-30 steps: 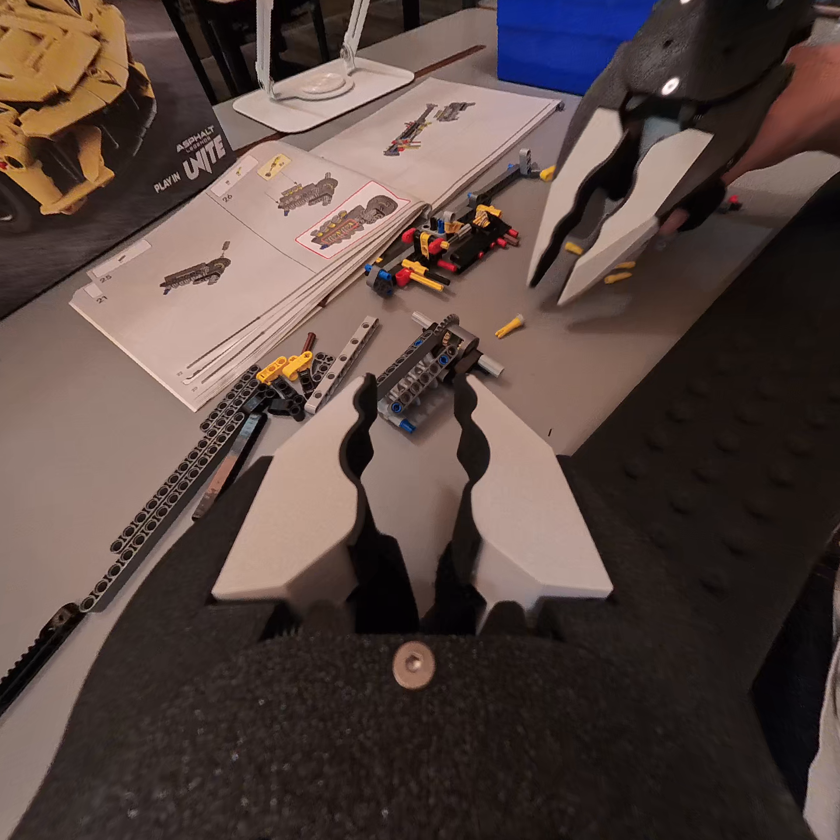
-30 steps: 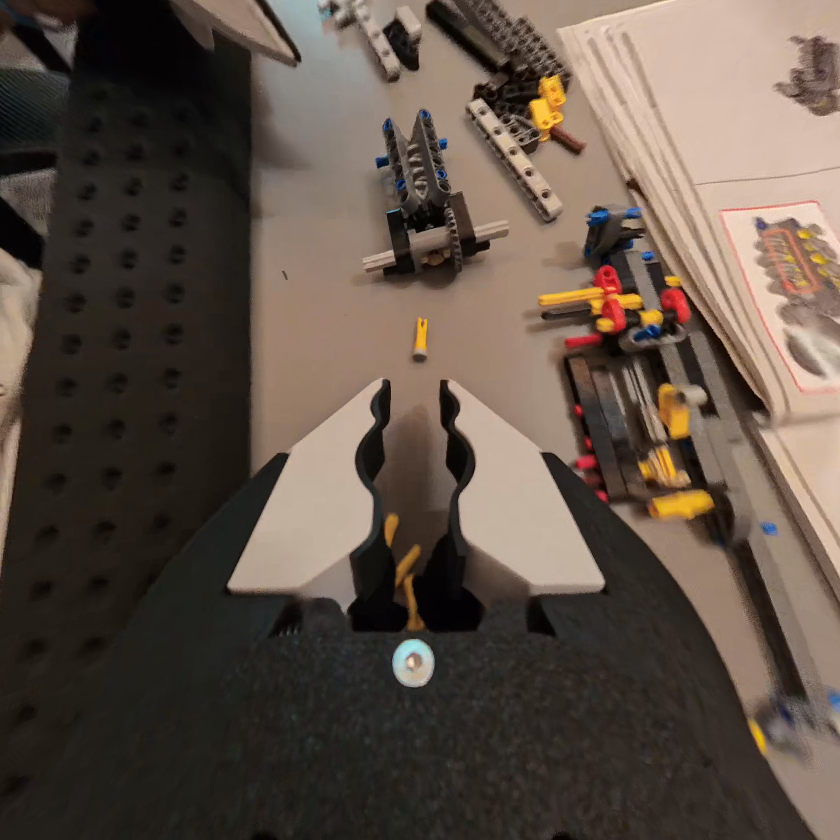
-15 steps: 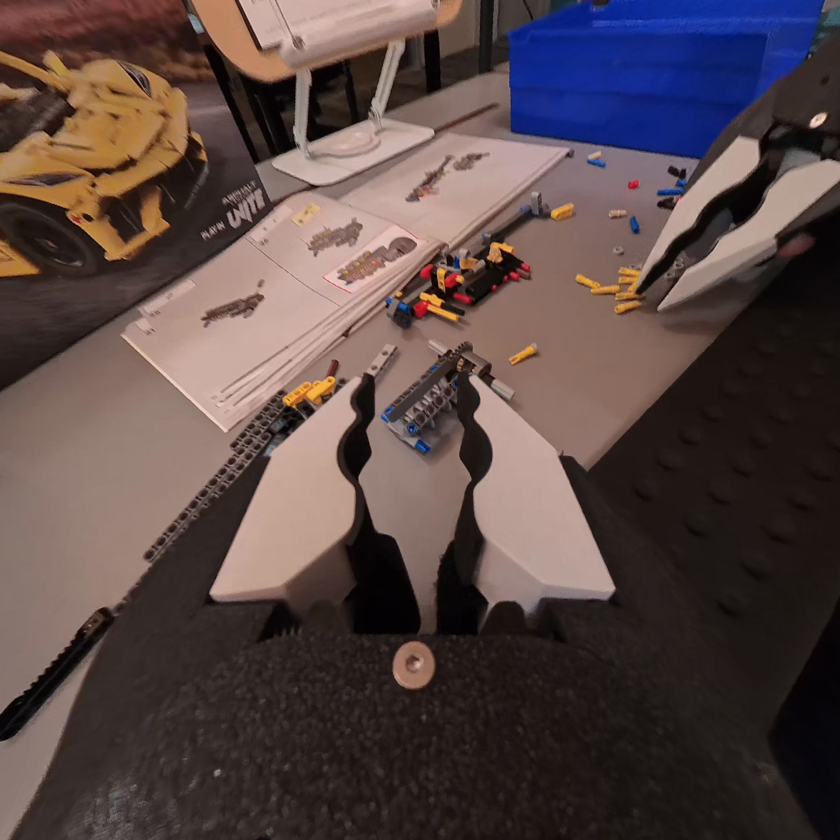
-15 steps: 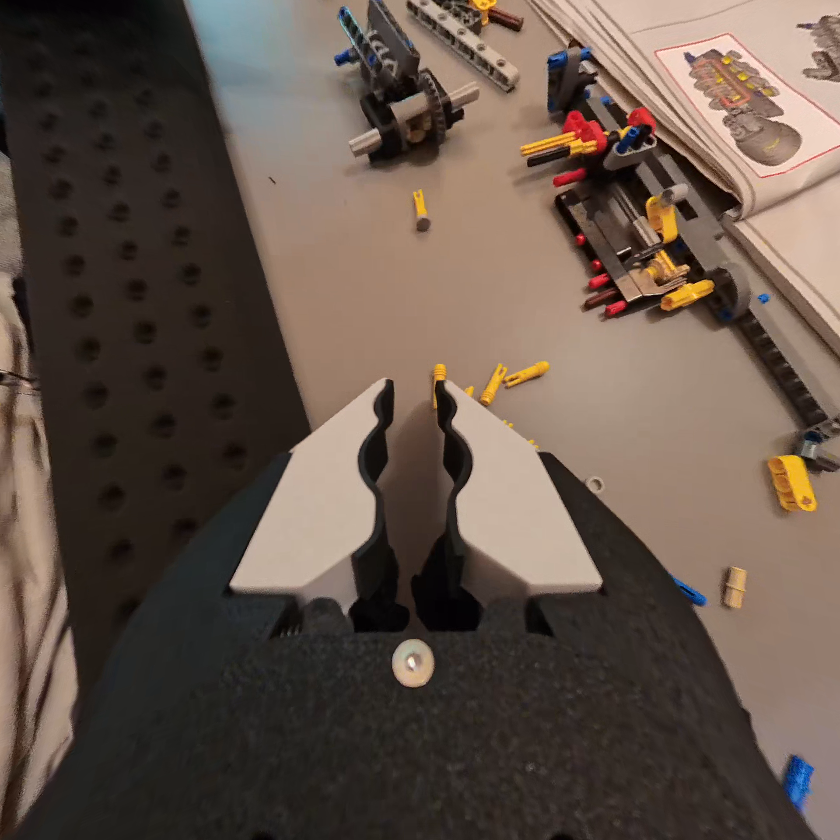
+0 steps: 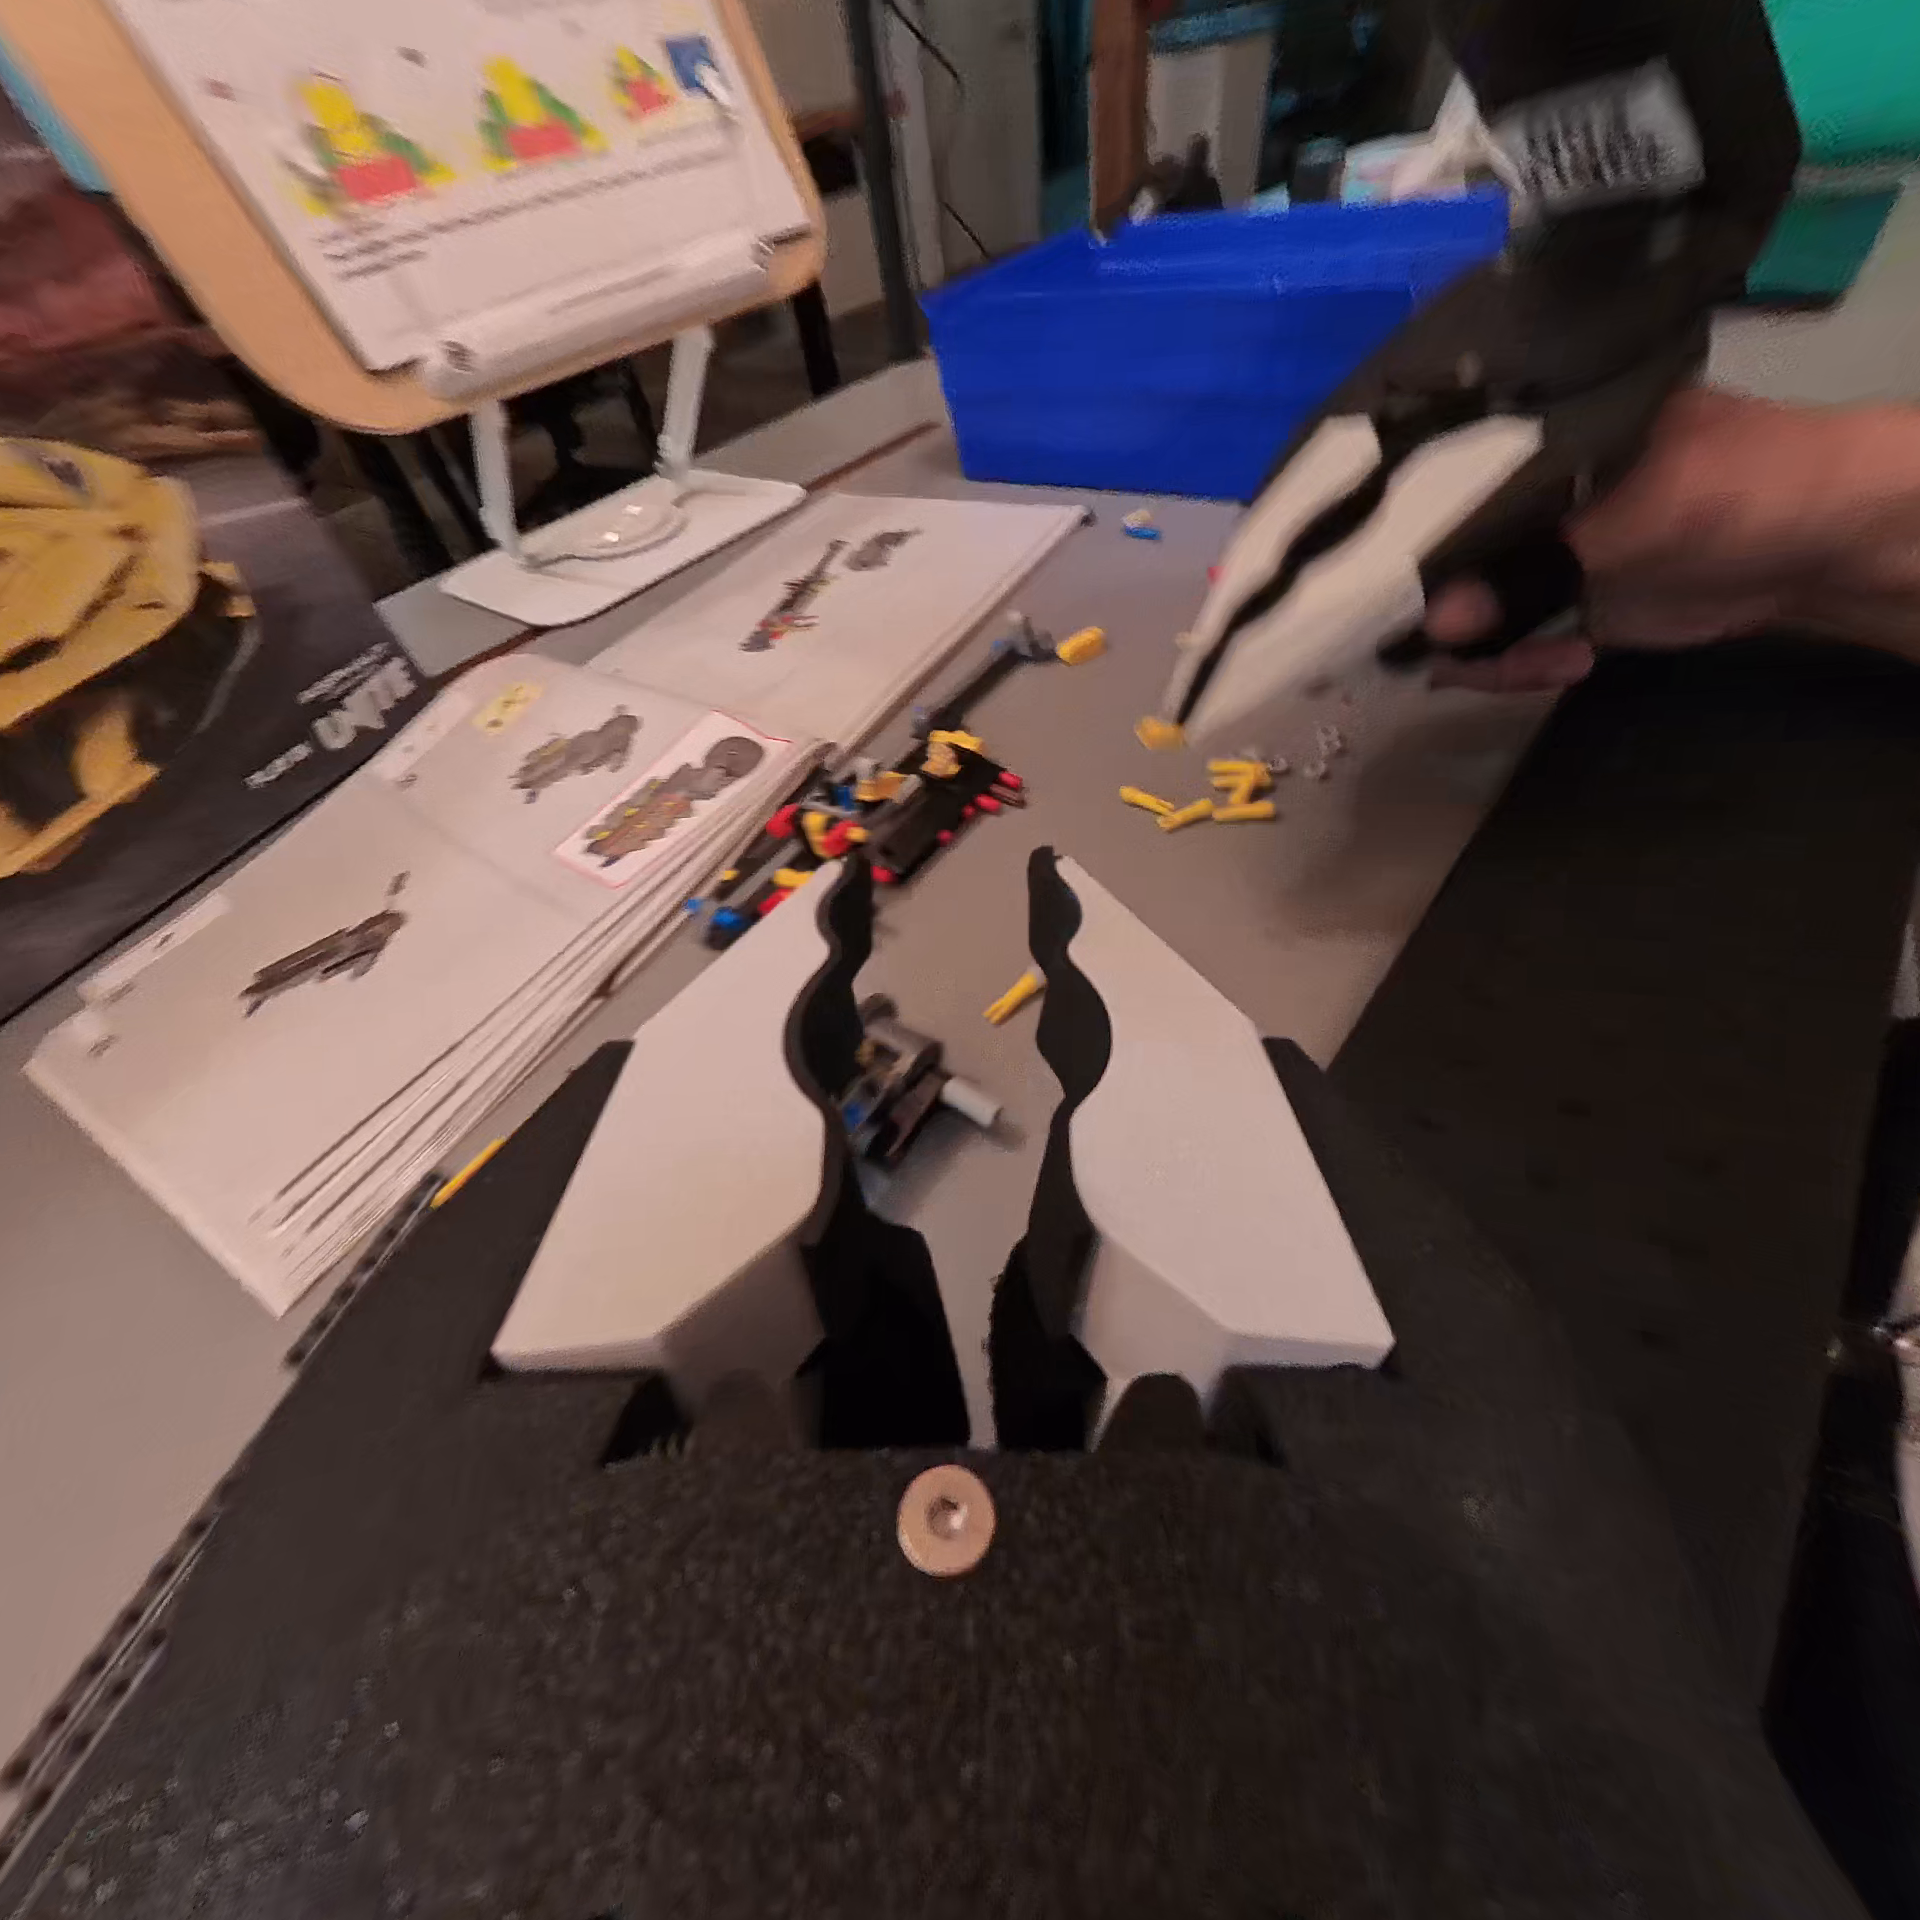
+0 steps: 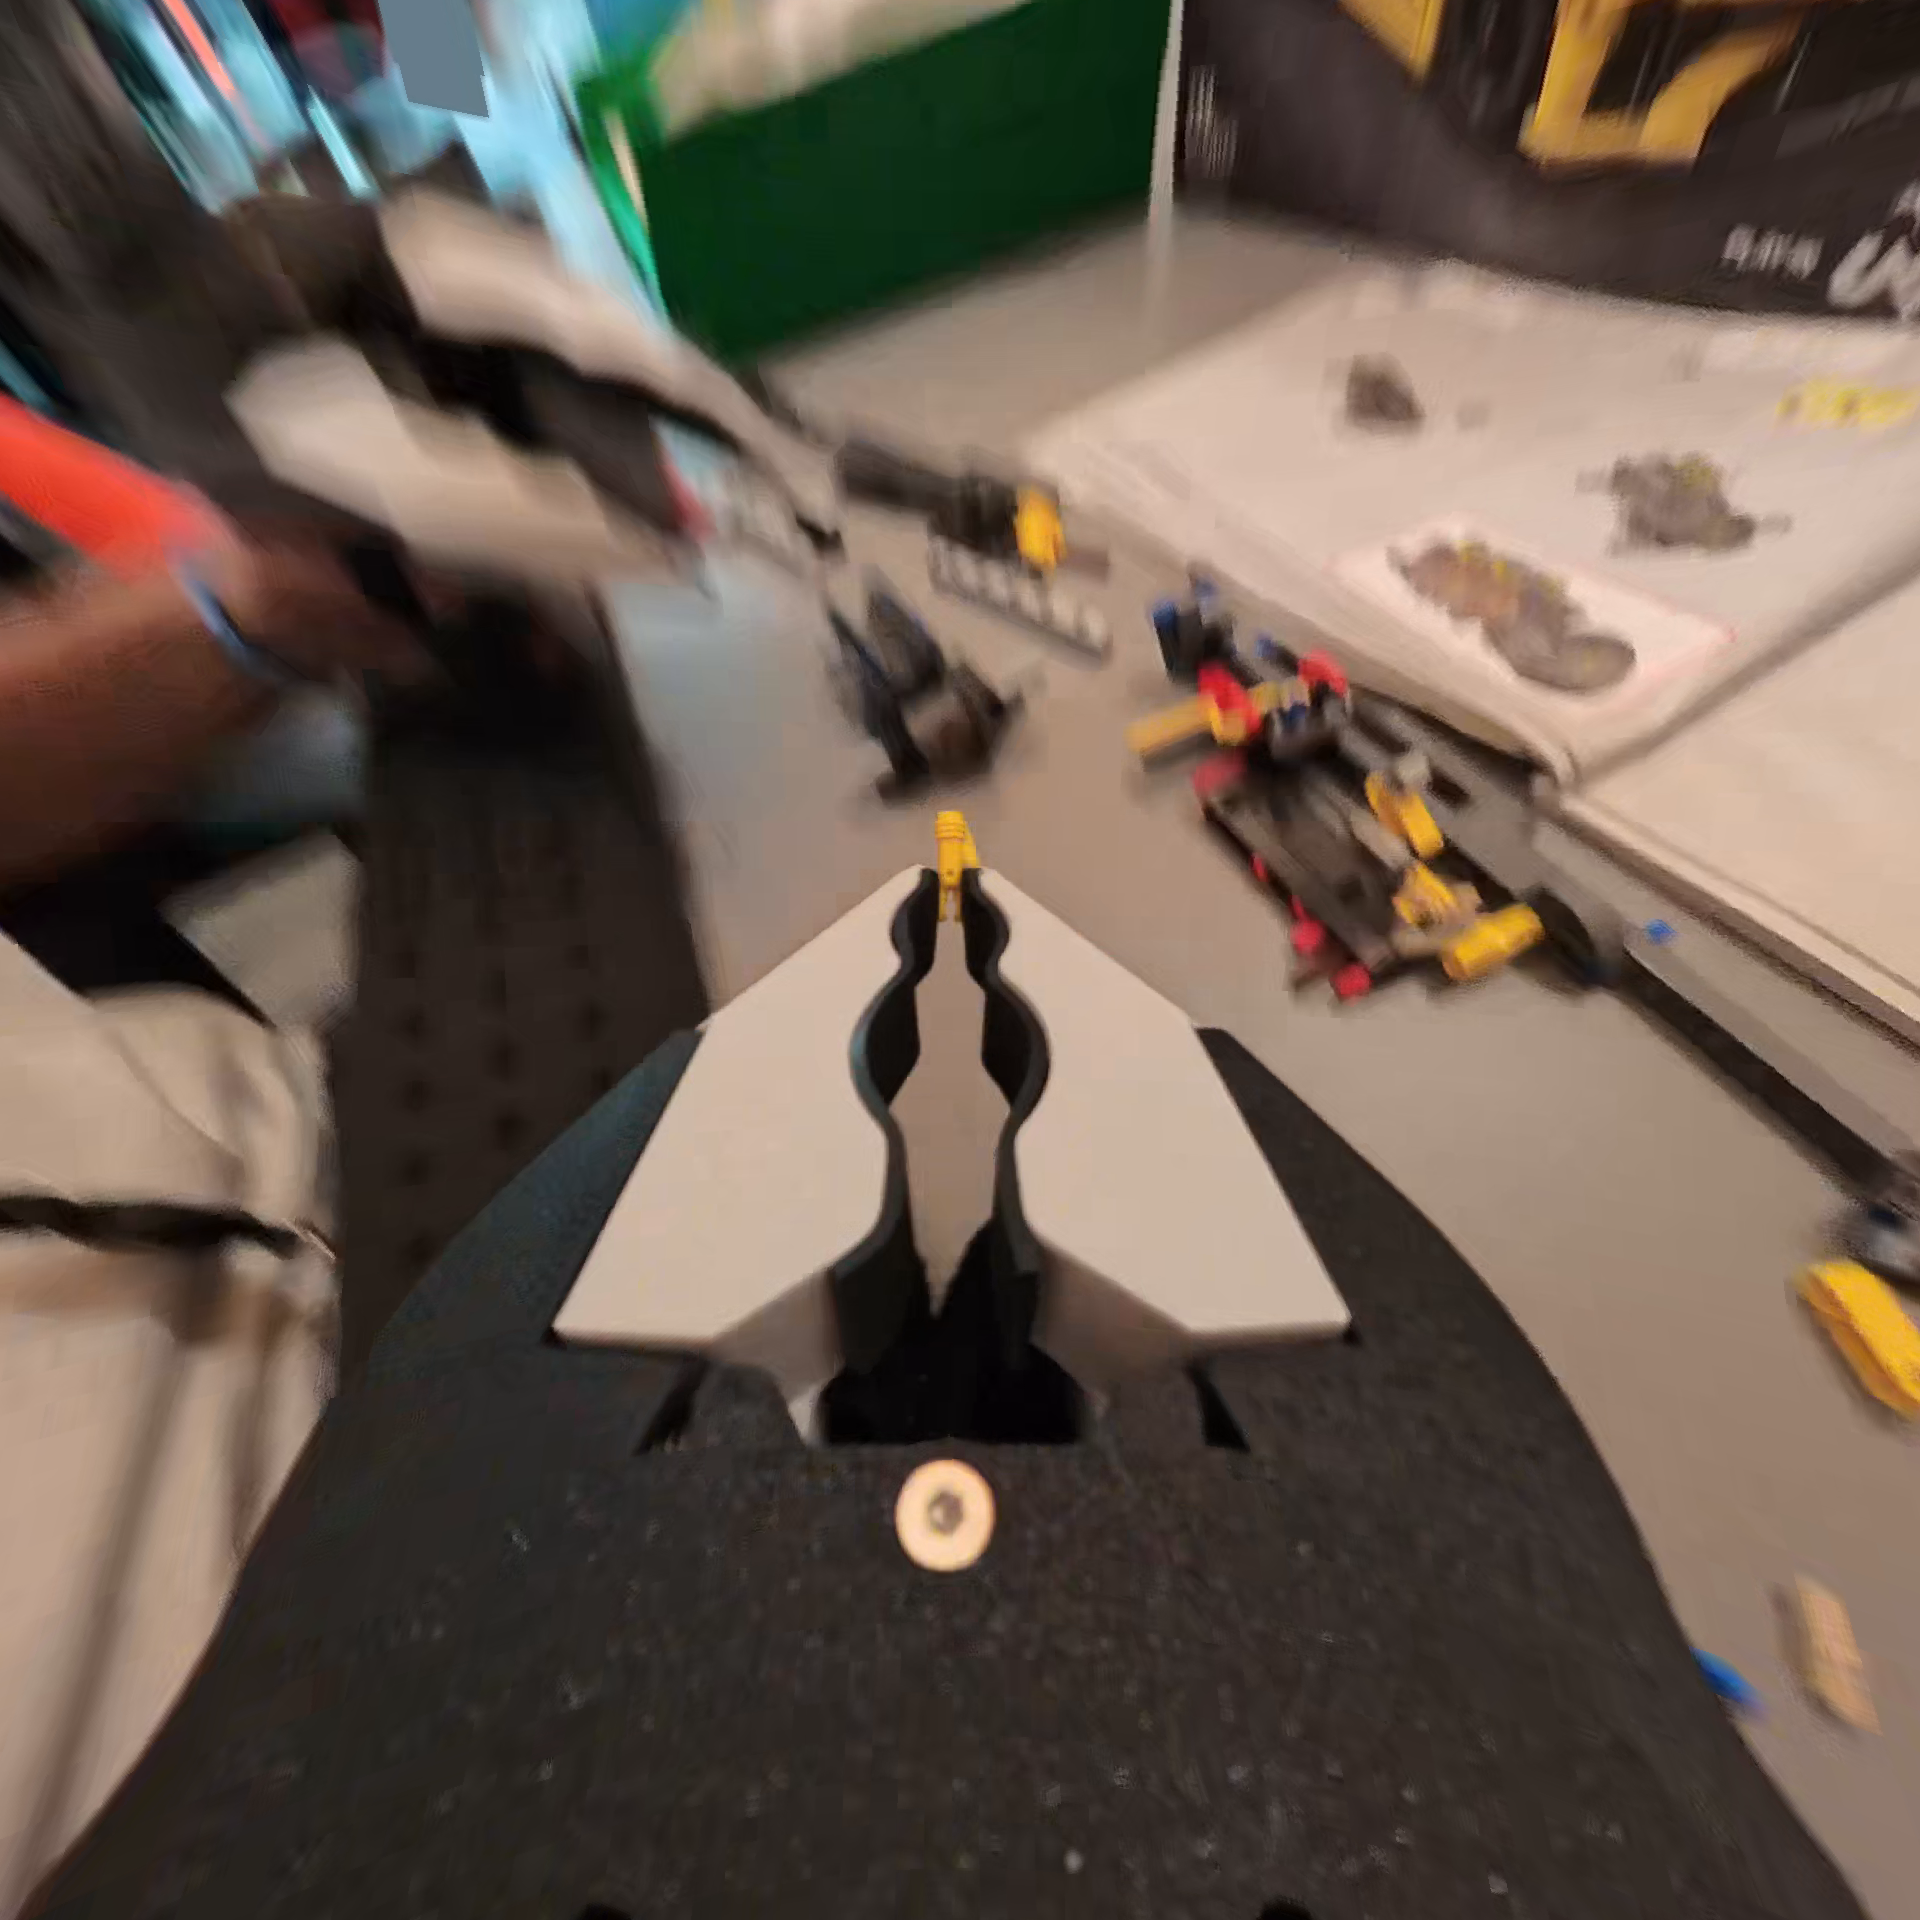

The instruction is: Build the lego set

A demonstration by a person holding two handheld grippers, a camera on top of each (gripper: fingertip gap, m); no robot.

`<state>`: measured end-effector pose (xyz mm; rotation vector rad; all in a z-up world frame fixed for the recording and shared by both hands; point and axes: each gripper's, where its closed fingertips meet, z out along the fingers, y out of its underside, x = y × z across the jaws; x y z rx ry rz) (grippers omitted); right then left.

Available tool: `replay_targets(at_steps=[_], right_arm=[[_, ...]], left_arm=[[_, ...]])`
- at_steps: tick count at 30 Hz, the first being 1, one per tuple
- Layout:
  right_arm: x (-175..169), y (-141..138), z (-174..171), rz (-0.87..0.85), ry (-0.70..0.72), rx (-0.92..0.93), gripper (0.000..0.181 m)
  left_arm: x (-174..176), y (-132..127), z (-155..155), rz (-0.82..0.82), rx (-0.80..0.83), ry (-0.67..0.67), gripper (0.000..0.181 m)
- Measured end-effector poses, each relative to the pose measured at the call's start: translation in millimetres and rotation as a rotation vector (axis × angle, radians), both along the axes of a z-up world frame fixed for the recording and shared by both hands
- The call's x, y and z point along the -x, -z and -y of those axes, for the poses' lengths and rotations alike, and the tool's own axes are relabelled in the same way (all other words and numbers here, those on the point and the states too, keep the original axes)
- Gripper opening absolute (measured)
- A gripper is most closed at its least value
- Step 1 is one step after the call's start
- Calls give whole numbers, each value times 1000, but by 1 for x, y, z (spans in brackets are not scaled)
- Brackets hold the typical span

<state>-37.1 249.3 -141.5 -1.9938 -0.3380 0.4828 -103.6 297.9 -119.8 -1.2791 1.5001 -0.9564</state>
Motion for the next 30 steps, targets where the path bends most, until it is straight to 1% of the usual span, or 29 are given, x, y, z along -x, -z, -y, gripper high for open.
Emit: replay_targets(at_steps=[2, 3, 5, 7, 9, 12, 13, 17, 22, 23, 25, 28, 30], right_arm=[[8, -31, -11, -243, 29, -93, 3], [12, -38, -14, -337, 28, -110, 3], [14, -48, -18, -475, 43, -148, 3], [18, -52, -18, -549, 24, -171, 4], [24, -44, -18, -512, 14, -149, 4], [26, -43, -19, -479, 17, -164, 3], [27, -41, -20, -475, 14, -153, 3], [29, -40, -20, -497, -3, -141, 4], [31, -35, -19, -506, -28, -100, 4], [31, -34, -19, -502, -31, -87, 4], [33, -32, -18, -497, -43, -68, 4], [35, -29, -14, -482, -71, -29, 3], [33, -26, -13, -420, -66, -28, 3]], left_arm=[[-22, 9, 16, -39, -138, -7, 35], [-31, 6, 23, -12, -215, -23, 35], [-44, 2, 32, 20, -313, -52, 33], [-49, -1, 34, 38, -329, -67, 35], [-50, -6, 33, 62, -300, -77, 36], [-53, -7, 37, 71, -292, -60, 32], [-53, -6, 38, 68, -305, -58, 28], [-54, -7, 38, 78, -348, -70, 23], [-54, -2, 40, 69, -439, -62, 25], [-54, -1, 39, 65, -466, -65, 23], [-52, -1, 36, 69, -525, -72, 14], [-49, 0, 38, 70, -550, -28, 10], [-46, -1, 38, 80, -549, -4, 9]])
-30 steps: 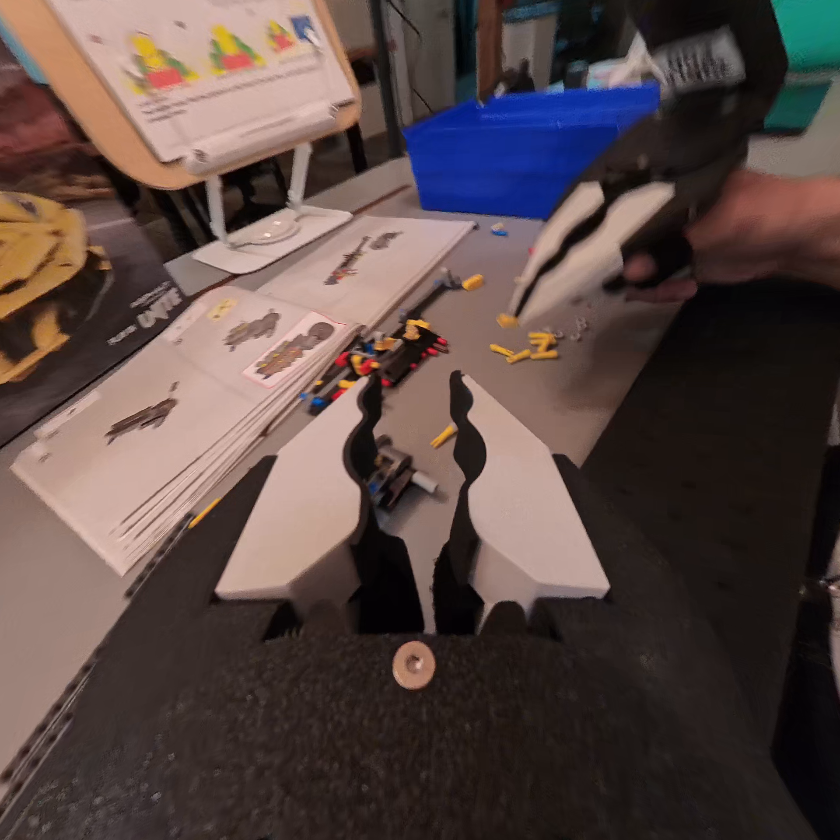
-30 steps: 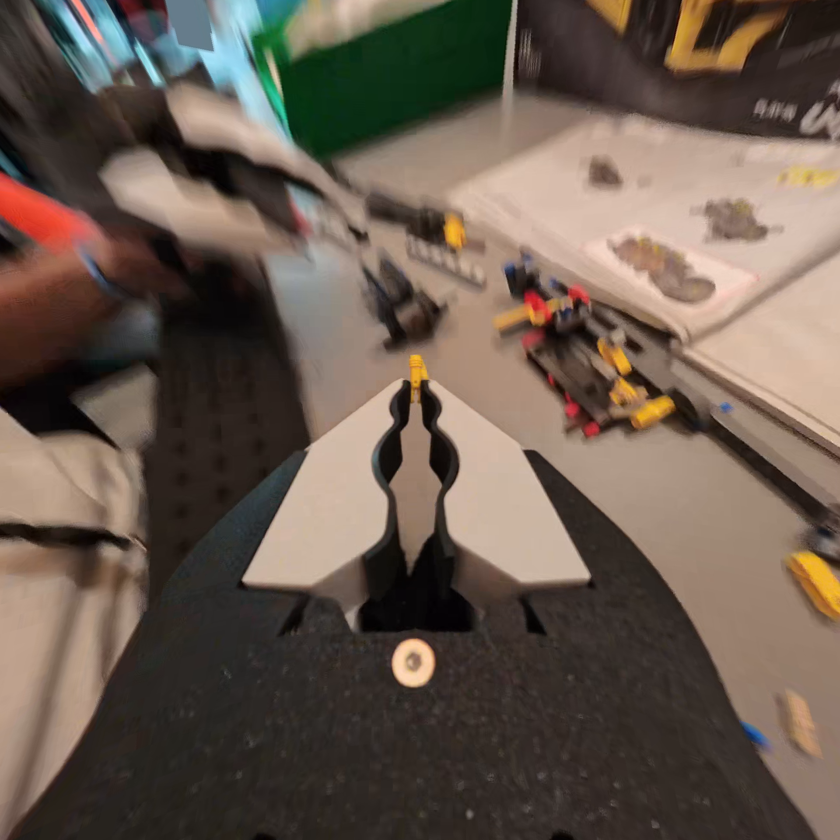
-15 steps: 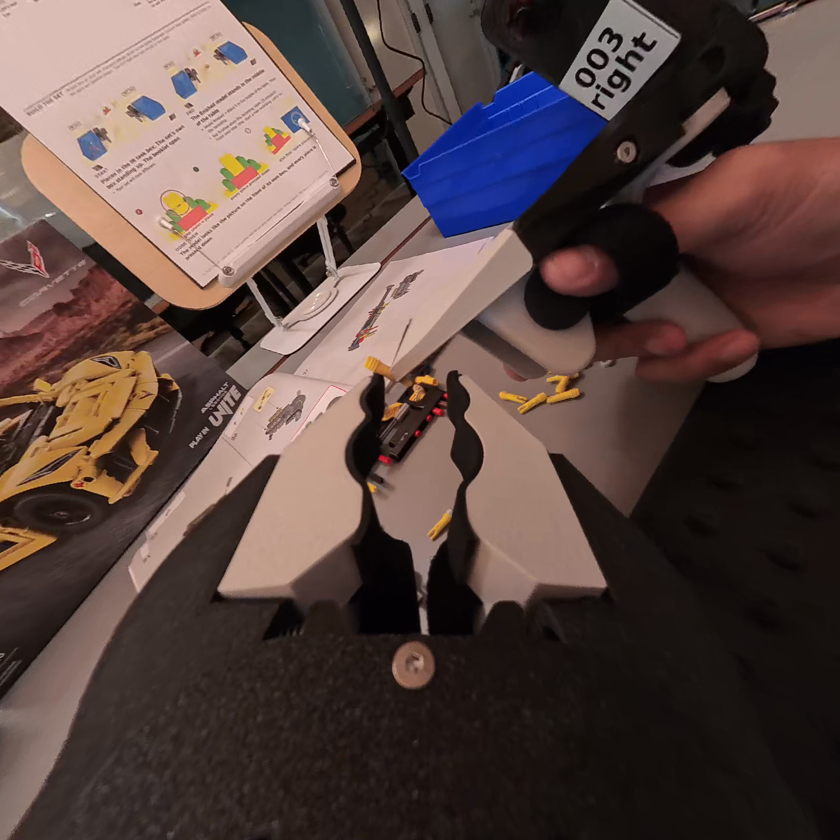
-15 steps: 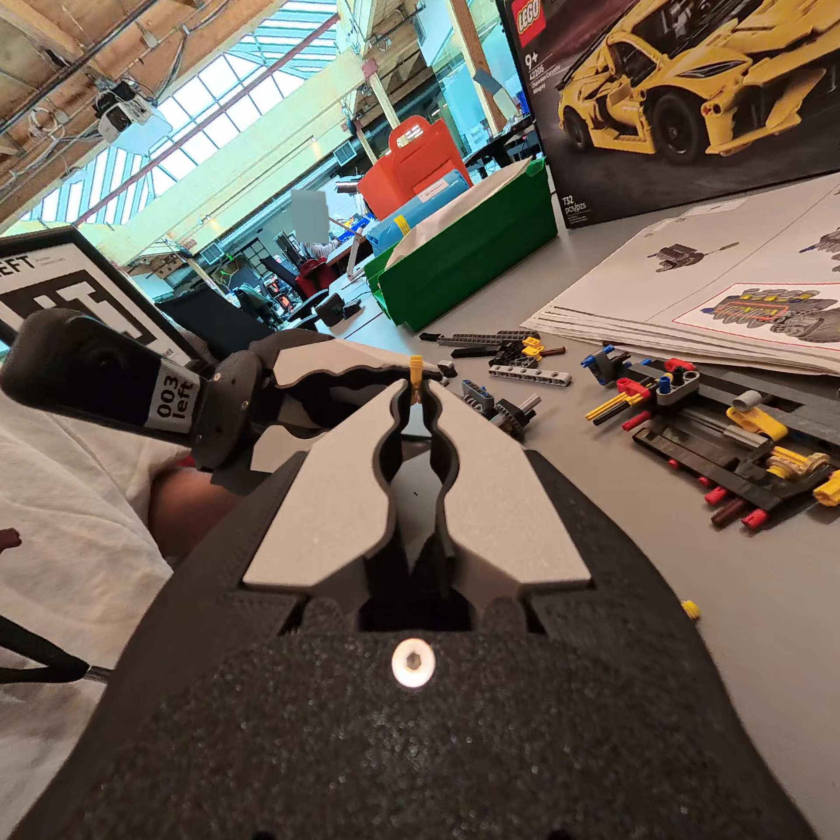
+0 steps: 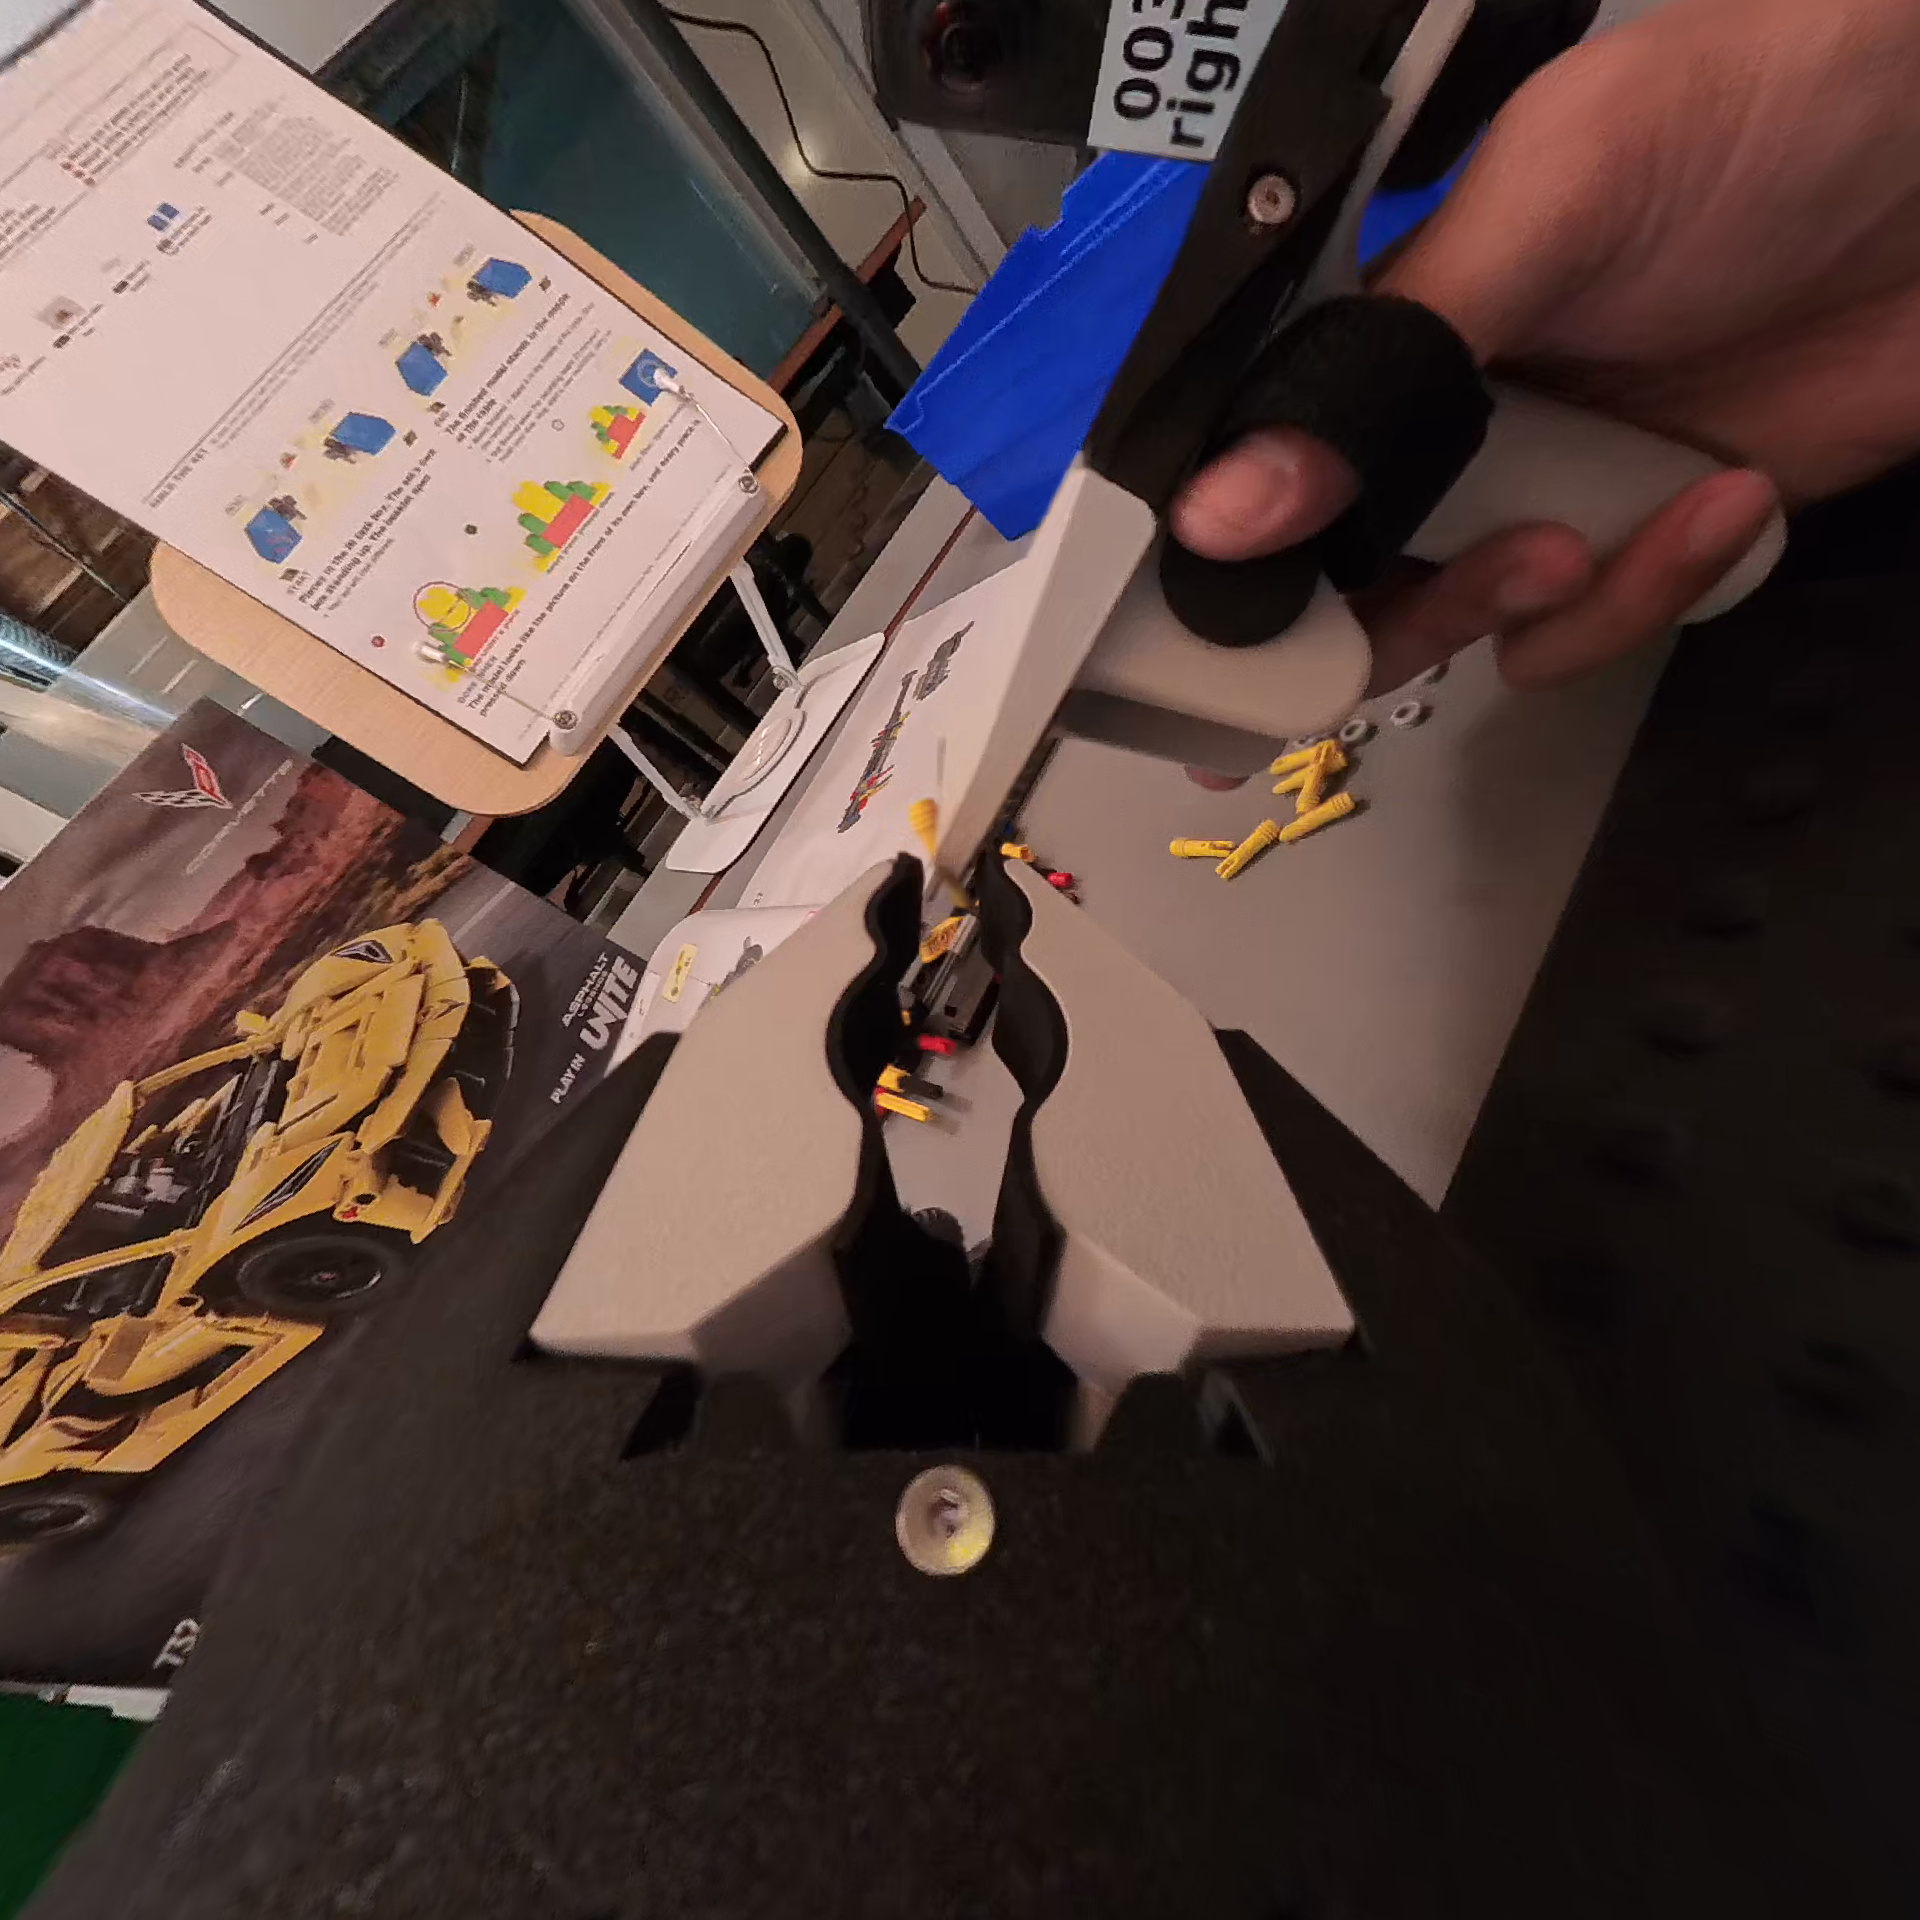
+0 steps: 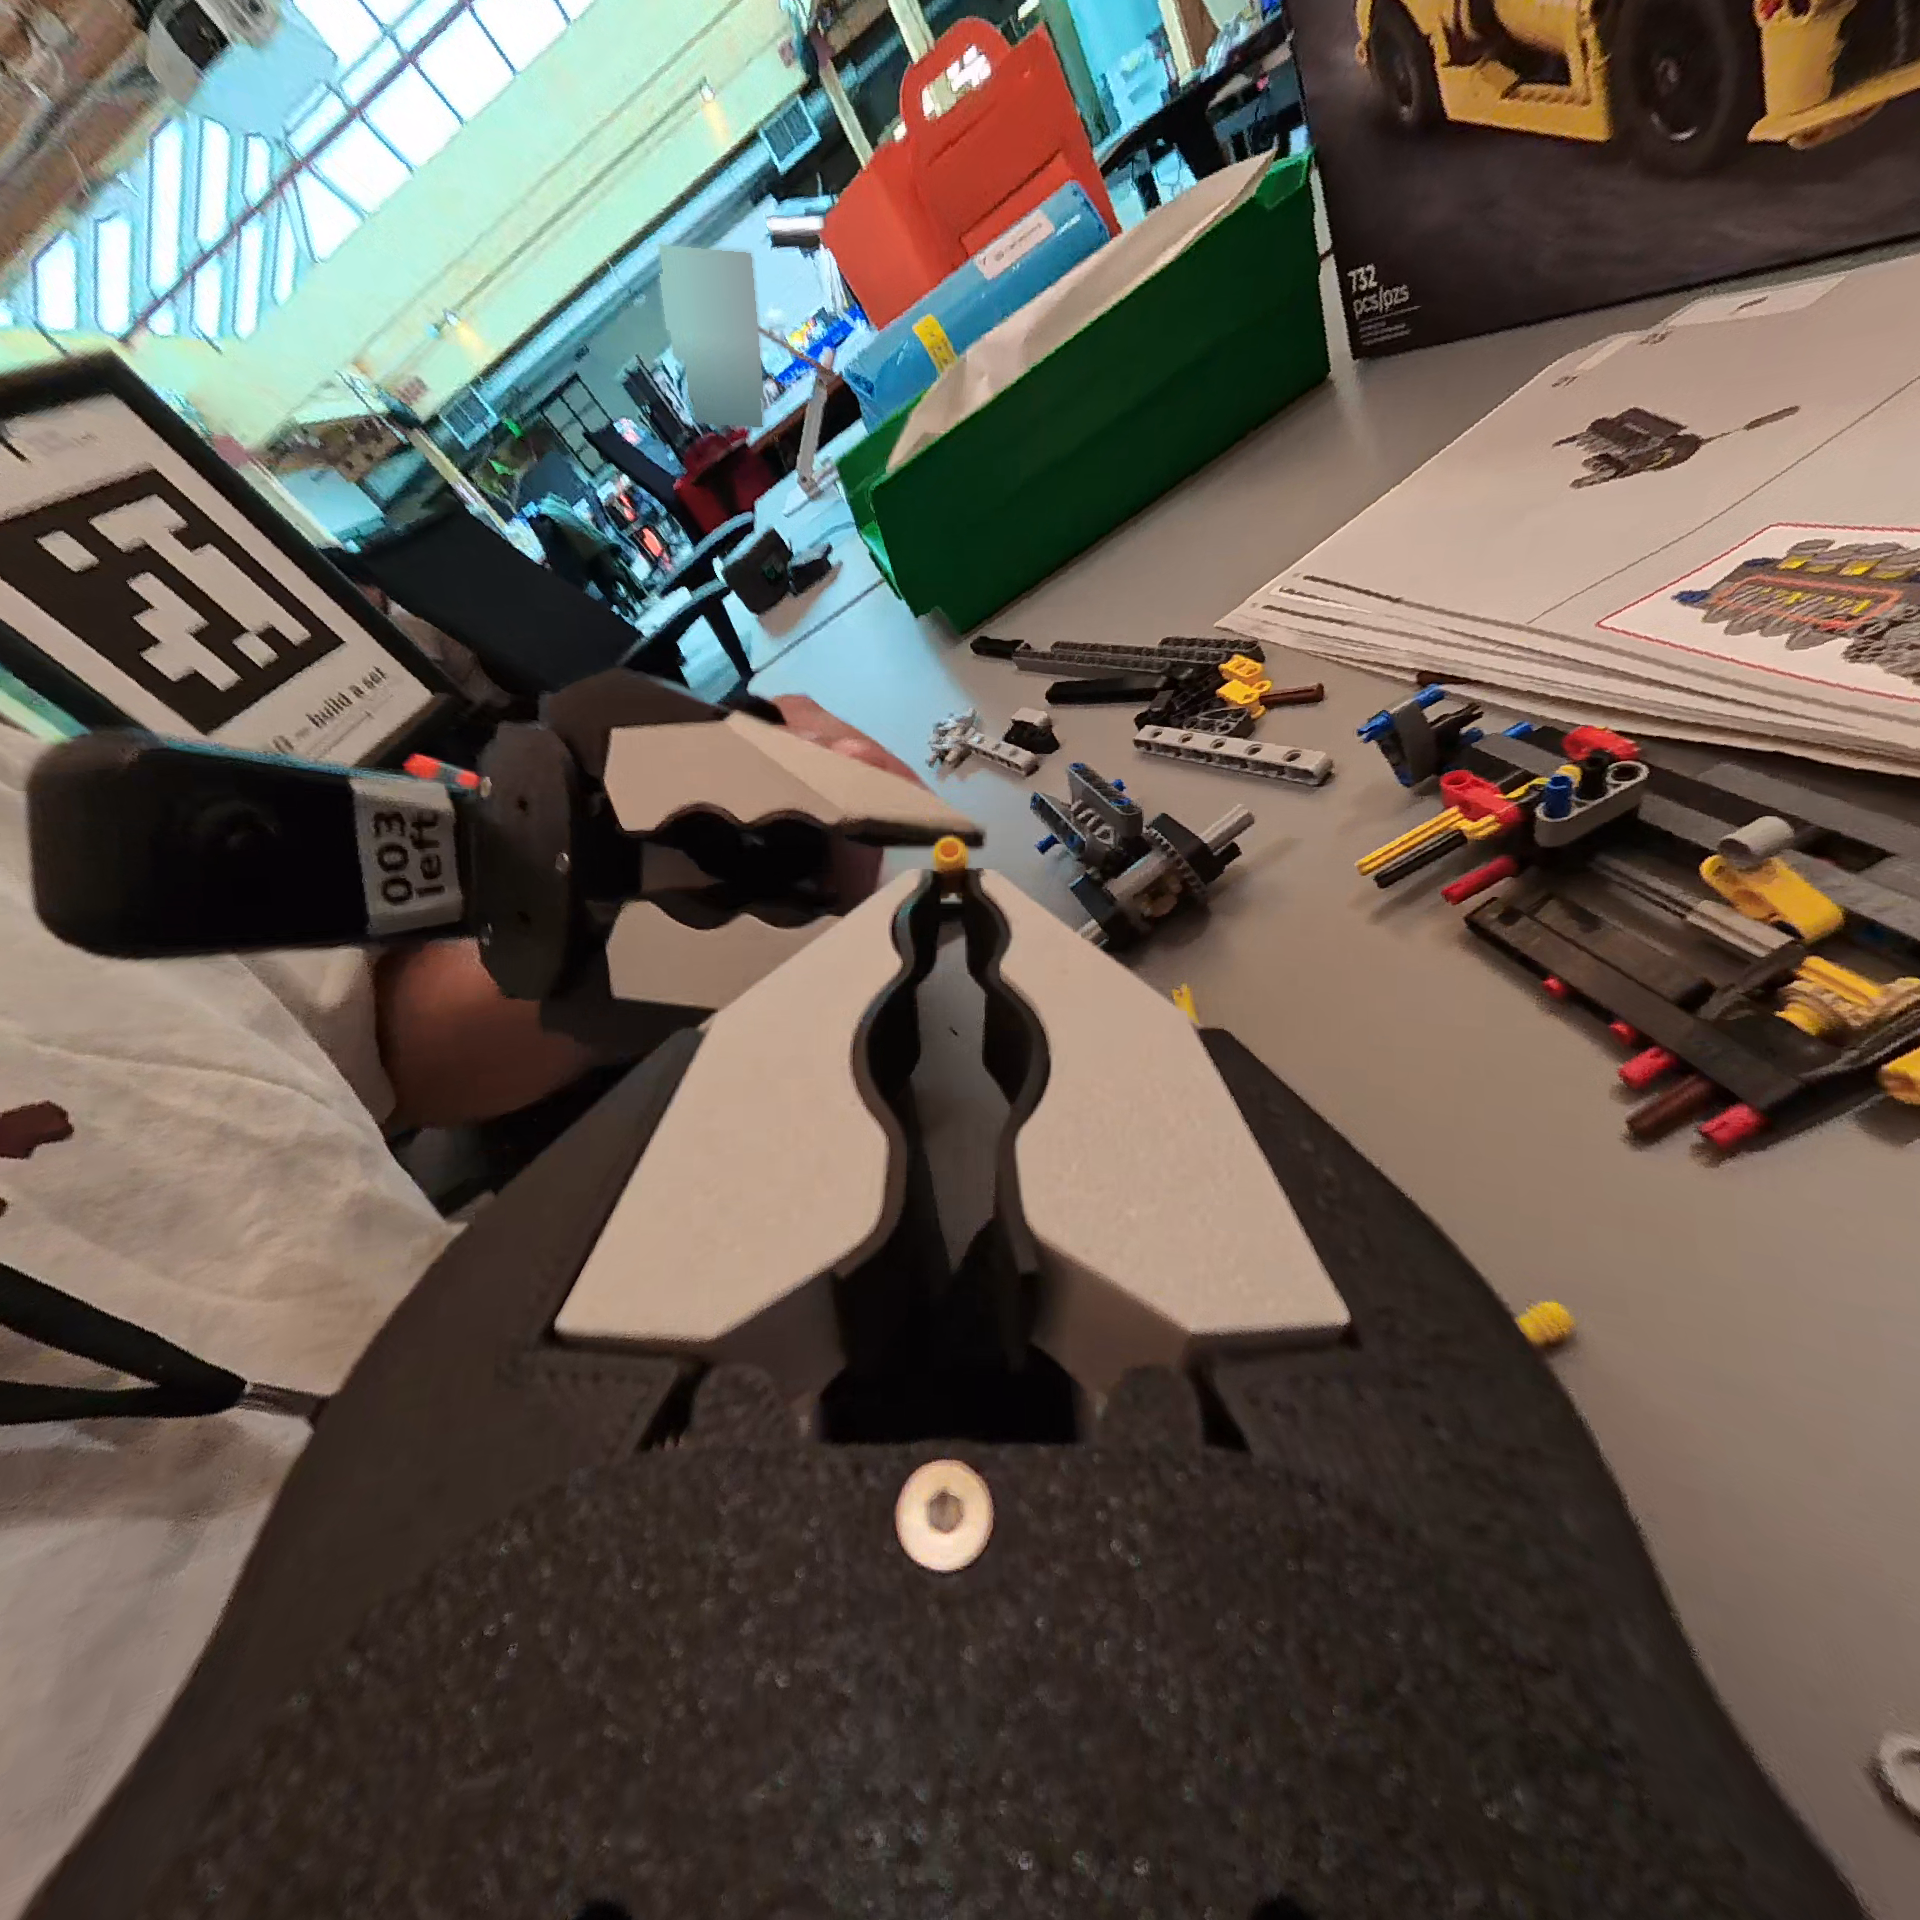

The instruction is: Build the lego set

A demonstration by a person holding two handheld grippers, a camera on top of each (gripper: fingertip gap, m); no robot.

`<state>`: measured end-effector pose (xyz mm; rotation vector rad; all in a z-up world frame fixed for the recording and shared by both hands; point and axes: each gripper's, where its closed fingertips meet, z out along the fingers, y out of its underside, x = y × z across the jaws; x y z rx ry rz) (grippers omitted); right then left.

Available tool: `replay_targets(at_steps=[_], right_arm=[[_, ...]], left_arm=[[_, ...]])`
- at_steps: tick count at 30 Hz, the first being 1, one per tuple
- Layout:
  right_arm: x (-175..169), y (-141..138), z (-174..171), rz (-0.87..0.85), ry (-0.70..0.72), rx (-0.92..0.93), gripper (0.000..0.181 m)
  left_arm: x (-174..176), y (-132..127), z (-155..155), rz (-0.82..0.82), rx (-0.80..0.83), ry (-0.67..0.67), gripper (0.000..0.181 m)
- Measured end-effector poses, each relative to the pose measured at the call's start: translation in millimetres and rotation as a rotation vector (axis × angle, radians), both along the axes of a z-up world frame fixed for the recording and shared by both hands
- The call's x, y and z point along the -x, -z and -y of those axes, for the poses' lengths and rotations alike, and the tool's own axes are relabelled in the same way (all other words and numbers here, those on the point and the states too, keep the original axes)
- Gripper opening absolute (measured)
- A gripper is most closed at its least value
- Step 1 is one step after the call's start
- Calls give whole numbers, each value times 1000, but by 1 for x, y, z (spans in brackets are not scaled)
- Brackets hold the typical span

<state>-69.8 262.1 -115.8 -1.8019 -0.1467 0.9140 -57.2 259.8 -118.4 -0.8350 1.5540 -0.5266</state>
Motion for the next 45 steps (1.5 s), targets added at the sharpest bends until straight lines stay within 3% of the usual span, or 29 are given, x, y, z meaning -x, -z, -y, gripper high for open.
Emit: replay_targets(at_steps=[3, 6, 16, 21, 33, 40, 45], right_arm=[[3, 3, 6, 45, -46, 19, 3], [6, 4, 9, 46, -68, 24, 3], [9, 9, 20, -13, -159, 61, 13], [4, 16, 15, 47, -119, 75, 5], [-1, 25, 7, 189, -40, 68, 5], [1, 19, 8, 207, -57, -17, 13], [-14, 20, 6, 271, 22, -51, 4]], left_arm=[[2, 2, 4, -17, -4, 43, 16], [2, 5, 10, -31, -55, 76, 7], [3, 14, 18, -59, -30, 141, 5], [0, 18, 15, -77, -47, 109, 5], [-3, 24, 5, -77, -345, -29, 4], [-3, 21, 3, -56, -311, -34, 4], [-3, 23, -4, -73, -308, -63, 3]])
